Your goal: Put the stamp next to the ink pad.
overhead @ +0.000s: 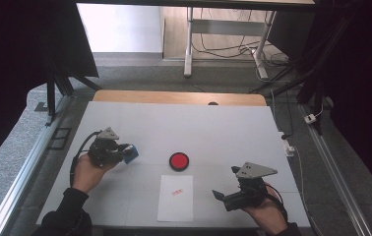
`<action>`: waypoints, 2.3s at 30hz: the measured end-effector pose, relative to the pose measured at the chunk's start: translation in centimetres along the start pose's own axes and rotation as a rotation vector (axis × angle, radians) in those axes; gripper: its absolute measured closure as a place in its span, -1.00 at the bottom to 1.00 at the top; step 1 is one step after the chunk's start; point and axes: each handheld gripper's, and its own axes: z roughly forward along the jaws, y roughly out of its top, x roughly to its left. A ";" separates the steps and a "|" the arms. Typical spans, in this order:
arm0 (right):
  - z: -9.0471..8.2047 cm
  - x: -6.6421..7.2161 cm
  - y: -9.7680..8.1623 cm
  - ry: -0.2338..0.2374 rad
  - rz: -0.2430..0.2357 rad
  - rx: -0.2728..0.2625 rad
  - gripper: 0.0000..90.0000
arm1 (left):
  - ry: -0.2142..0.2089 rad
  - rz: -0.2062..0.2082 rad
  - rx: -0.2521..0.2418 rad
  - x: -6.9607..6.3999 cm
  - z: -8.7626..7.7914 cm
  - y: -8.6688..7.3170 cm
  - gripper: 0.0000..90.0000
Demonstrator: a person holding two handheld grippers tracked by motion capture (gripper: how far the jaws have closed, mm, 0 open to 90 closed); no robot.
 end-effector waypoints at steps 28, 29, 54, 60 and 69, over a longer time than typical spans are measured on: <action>-2.5 -1.5 -2.6 -0.112 0.059 0.058 -1.00 | 0.024 -0.009 0.109 0.8 2.3 -1.0 0.54; -2.6 -1.5 -2.7 -0.117 0.066 0.056 -1.00 | 0.023 -0.009 0.110 0.8 2.4 -1.0 0.53; -4.2 -2.3 -3.8 -0.139 0.125 0.060 -1.00 | -0.009 -0.004 -0.014 0.2 0.3 -0.3 -0.43; -4.5 -2.4 -3.9 -0.135 0.137 0.059 -1.00 | -0.032 0.015 -0.044 -0.9 -0.9 0.2 -0.62; -4.7 -2.4 -4.1 -0.135 0.144 0.055 -1.00 | -0.078 -0.035 -0.095 -2.1 -2.9 -0.3 -0.79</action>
